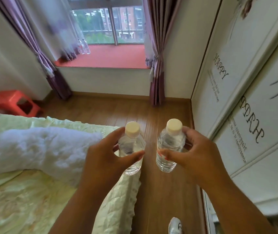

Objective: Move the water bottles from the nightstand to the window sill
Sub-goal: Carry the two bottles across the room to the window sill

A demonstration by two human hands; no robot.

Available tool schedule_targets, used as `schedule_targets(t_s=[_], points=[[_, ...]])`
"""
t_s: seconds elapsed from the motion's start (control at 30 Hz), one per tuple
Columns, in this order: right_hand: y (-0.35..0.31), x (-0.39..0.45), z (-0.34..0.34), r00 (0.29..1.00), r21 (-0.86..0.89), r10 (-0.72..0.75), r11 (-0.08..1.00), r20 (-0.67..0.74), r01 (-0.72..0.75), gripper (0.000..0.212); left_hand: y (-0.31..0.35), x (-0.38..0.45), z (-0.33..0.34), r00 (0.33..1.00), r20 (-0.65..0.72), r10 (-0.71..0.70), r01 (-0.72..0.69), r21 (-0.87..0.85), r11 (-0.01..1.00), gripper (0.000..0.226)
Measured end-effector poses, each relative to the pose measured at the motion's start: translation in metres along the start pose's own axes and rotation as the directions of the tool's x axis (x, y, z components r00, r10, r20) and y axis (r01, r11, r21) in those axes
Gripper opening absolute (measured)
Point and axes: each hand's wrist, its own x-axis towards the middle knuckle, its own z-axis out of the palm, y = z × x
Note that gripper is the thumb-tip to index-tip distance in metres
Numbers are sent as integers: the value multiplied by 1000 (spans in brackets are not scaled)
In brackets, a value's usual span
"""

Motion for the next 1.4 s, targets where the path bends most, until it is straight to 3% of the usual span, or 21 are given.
schedule_targets(t_s=[0.3,0.77,0.97,1.2,1.4], points=[[16,88,-31,992,16,-109,994,68,108,84,10,49,43,989,-140,-39,35,-34,999,70],[58,174,-38,996,-35,17,999,89,-14,85,-28,154,106,1000,-4,-29,29,-89,996,71],[53,246,-30,999,-144,43,989,-9,-43,77,-58,241,116,997,64,35,-29,-102,994,71],[30,321,-4,995,-200,-12,980,-95,-7,79,-95,329,103,994,35,104,-101,-74,992,73],[21,356,22,999,-158,8,987,-51,-16,82,-125,365,87,996,12,85,-84,-53,995,74]])
